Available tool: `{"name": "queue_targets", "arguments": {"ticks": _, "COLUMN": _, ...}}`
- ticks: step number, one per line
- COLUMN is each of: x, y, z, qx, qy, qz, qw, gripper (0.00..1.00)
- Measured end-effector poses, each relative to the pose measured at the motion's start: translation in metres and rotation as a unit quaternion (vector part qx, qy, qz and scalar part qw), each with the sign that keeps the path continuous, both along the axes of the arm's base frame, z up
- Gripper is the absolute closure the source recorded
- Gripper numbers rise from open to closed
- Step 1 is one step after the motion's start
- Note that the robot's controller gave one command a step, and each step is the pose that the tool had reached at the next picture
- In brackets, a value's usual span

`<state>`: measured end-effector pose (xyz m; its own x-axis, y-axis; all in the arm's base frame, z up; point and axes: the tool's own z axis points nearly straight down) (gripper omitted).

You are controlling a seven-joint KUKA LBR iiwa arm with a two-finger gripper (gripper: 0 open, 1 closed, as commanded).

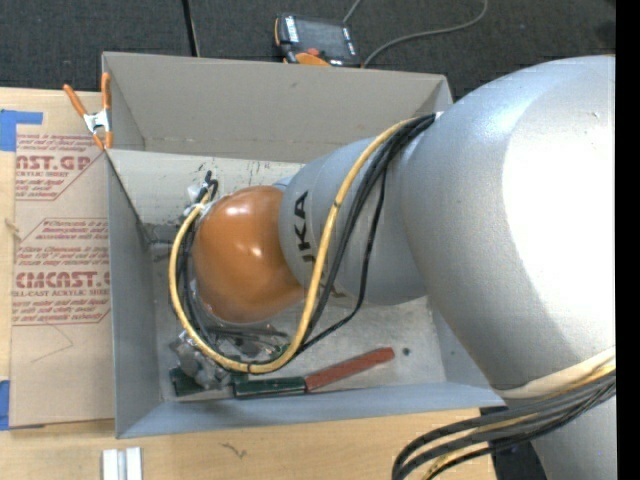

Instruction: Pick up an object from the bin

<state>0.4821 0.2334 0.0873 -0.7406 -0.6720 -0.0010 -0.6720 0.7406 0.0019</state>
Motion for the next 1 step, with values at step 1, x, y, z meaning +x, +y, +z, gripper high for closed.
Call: {"name": "queue_targets", "arguments": {"ticks": 1, "x": 0.0051, "y": -0.0303, "z": 0.113, "qx": 0.001, "qy": -0.0049, "qz": -0.022, "qw": 0.9997, "gripper": 1.0}}
